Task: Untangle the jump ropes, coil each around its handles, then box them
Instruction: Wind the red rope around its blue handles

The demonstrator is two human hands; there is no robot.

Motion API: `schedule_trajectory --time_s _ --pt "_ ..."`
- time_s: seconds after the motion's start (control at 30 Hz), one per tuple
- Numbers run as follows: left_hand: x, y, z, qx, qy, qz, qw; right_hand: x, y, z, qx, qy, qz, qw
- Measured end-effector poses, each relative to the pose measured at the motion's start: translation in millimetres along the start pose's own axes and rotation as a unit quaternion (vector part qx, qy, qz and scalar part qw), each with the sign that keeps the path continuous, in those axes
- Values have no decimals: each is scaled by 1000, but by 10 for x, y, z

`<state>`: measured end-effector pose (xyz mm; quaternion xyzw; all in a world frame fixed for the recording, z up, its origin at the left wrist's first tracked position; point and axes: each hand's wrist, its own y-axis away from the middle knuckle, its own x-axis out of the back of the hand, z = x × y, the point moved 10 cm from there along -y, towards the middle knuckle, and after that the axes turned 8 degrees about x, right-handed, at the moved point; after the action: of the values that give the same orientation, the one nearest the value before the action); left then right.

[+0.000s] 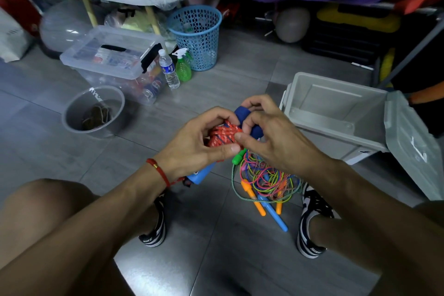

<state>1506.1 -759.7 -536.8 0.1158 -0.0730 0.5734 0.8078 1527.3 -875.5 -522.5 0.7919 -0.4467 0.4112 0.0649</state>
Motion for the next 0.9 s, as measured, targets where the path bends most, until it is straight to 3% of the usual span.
schedule_trajectory --time_s 0.17,0.43,0.73,0.9 --pt "52 -72 -92 42 -37 28 998 29 14 116 -50 -40 0 998" --pt "182 -161 -285 114 -27 109 987 186 112 21 -50 97 63 992" --pt "250 -155 -194 121 18 111 986 124 210 228 -108 -166 60 978" --pt "202 -142 -77 101 -13 90 991 195 213 266 -117 -209 75 968"
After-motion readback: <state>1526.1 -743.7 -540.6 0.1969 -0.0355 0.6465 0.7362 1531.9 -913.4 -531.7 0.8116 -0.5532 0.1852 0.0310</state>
